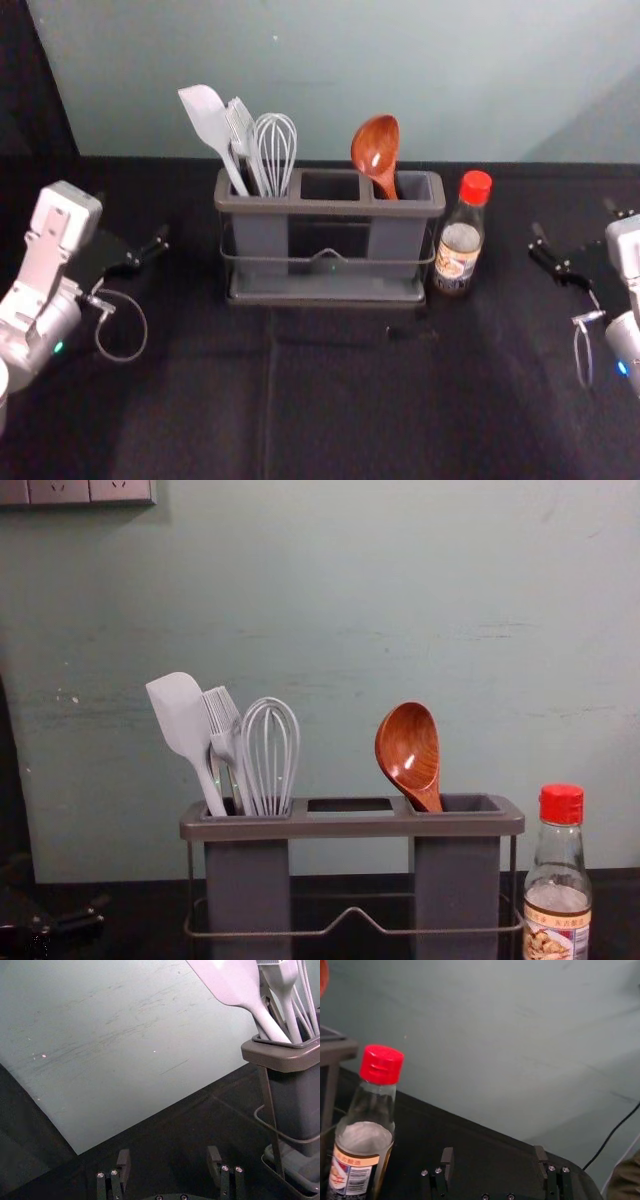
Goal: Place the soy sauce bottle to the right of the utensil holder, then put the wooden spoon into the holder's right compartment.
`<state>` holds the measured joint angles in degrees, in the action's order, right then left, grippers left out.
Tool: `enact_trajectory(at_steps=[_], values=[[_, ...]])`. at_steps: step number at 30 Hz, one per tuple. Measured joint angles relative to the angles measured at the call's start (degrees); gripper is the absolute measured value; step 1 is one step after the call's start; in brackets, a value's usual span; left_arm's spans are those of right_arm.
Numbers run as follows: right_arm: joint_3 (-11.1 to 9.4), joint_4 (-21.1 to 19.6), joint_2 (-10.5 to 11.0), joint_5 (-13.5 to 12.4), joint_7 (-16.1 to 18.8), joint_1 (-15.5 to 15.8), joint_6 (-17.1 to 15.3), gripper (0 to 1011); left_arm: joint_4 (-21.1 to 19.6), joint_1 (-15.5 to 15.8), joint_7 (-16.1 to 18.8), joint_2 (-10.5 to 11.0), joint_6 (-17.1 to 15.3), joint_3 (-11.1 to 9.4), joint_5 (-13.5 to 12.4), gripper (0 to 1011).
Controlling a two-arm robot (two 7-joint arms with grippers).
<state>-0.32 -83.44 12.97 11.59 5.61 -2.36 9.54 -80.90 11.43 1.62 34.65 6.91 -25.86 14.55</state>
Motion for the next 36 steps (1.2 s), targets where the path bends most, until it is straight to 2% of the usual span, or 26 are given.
enact_trajectory(at_steps=[11,19,27,36], values=[[3.2,4.8,1.5,1.6,2.8,-8.3,-7.5,1004,0.0,0.0,0.0,0.0,0.0,0.0,0.0,1005],[5.6,9.2,1.7,1.8,4.0,-13.2,-7.5,1004,0.0,0.0,0.0,0.0,0.0,0.0,0.0,1005],[7.1,10.3,1.8,1.6,4.1,-14.9,-7.2,1004,0.0,0.0,0.0,0.0,0.0,0.0,0.0,1005],[7.0,10.3,1.7,1.6,4.1,-14.9,-7.2,1004,0.0,0.0,0.0,0.0,0.0,0.0,0.0,1005]])
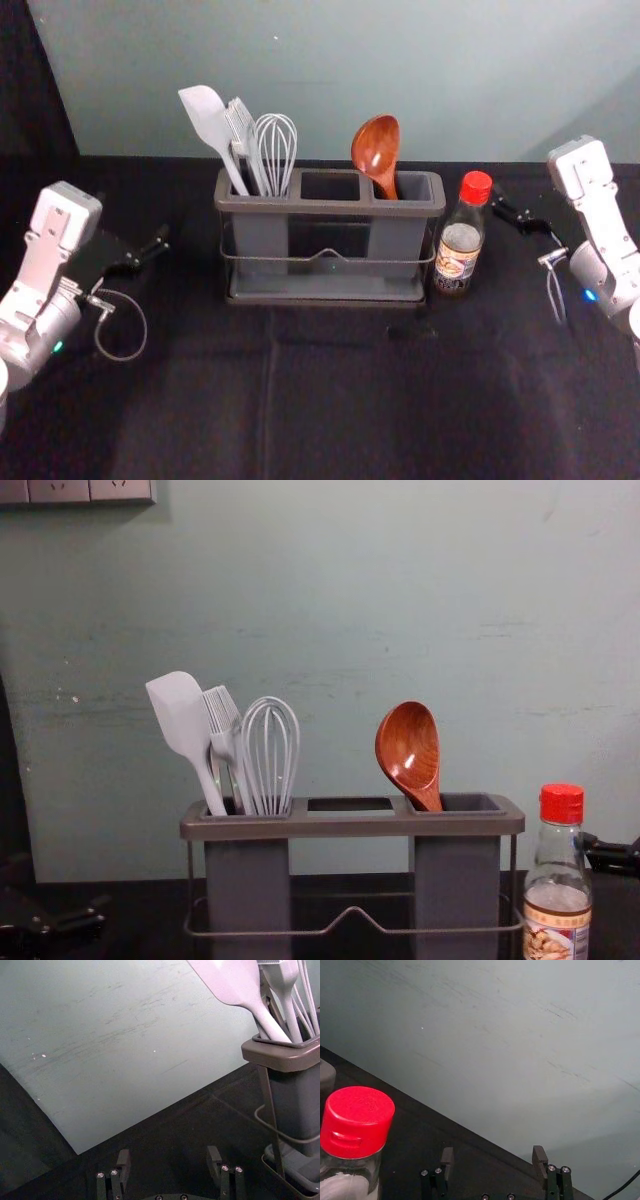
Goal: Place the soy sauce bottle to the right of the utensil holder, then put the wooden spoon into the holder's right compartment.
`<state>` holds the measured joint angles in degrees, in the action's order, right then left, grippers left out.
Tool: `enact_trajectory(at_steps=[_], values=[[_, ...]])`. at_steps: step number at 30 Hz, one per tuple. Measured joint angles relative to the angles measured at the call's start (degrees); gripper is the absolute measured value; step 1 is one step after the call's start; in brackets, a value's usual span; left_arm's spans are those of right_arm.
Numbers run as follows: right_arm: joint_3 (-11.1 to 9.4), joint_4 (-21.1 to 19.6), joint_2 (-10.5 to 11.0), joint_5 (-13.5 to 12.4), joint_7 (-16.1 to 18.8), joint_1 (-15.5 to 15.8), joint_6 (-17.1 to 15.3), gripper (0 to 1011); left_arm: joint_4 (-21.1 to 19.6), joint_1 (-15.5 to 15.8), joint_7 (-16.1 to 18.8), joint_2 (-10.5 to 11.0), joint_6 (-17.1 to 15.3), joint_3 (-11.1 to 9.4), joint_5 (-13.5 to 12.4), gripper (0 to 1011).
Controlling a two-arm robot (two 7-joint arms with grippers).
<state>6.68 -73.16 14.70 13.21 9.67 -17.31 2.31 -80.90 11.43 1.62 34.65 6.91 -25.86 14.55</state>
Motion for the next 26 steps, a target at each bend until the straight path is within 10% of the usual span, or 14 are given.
enact_trajectory(at_steps=[26], values=[[-0.2,0.0,-0.1,-0.1,0.0,0.0,0.2,1004,0.0,0.0,0.0,0.0,0.0,0.0,0.0,1005]])
